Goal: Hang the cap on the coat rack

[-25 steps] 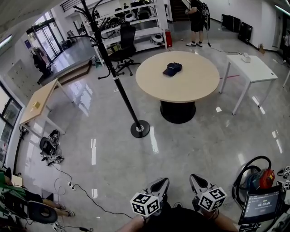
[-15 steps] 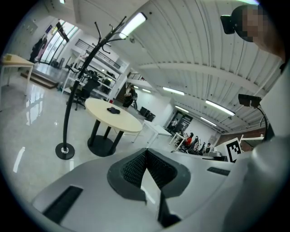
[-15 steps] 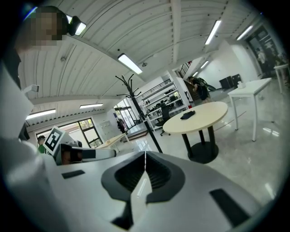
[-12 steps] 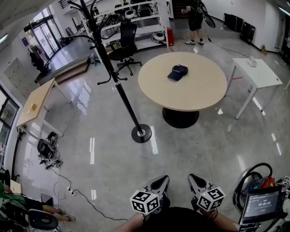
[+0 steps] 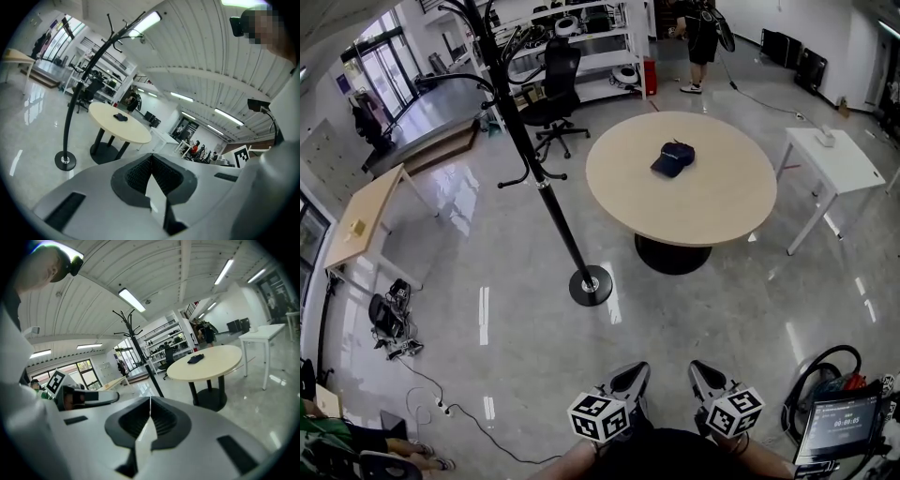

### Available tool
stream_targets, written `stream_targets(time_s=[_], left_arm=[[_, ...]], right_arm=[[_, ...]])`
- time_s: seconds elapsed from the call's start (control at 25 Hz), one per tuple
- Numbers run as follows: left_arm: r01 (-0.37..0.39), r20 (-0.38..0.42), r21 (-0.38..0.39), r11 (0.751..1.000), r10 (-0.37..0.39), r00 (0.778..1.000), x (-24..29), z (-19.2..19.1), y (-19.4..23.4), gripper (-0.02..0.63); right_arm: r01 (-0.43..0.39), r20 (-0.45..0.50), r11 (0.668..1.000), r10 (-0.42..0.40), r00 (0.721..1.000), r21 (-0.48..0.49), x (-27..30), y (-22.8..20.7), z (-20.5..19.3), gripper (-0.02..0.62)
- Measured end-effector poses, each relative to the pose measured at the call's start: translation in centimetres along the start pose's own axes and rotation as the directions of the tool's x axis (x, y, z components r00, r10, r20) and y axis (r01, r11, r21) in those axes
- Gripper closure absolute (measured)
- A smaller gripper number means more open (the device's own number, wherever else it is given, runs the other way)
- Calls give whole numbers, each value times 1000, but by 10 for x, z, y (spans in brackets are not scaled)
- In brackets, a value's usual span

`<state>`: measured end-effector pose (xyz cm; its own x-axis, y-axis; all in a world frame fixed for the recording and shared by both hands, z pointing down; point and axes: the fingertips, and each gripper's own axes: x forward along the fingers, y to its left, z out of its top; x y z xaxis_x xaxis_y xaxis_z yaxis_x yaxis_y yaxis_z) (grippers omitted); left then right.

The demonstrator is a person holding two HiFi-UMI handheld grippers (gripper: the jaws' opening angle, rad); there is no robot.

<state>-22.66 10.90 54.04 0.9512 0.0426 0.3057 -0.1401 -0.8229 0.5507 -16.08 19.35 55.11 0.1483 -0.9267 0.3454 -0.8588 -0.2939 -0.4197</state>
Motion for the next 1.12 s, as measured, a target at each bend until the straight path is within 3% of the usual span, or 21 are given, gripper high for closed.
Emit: stream_targets(time_s=[0.44, 0.76, 1.12], left_arm=[[47, 0, -22, 999, -47, 999, 13, 33, 50, 601], [96, -47, -35, 995, -97, 994, 29, 25, 45, 601], [43, -34, -17, 999, -44, 998, 51, 45, 60, 601]], right_arm=[[47, -5, 999, -47, 999, -18, 50, 9, 16, 591], [95, -16, 995, -95, 995, 21, 50, -5, 10, 591], [38, -9, 999, -38, 999, 16, 78, -24, 31, 591]])
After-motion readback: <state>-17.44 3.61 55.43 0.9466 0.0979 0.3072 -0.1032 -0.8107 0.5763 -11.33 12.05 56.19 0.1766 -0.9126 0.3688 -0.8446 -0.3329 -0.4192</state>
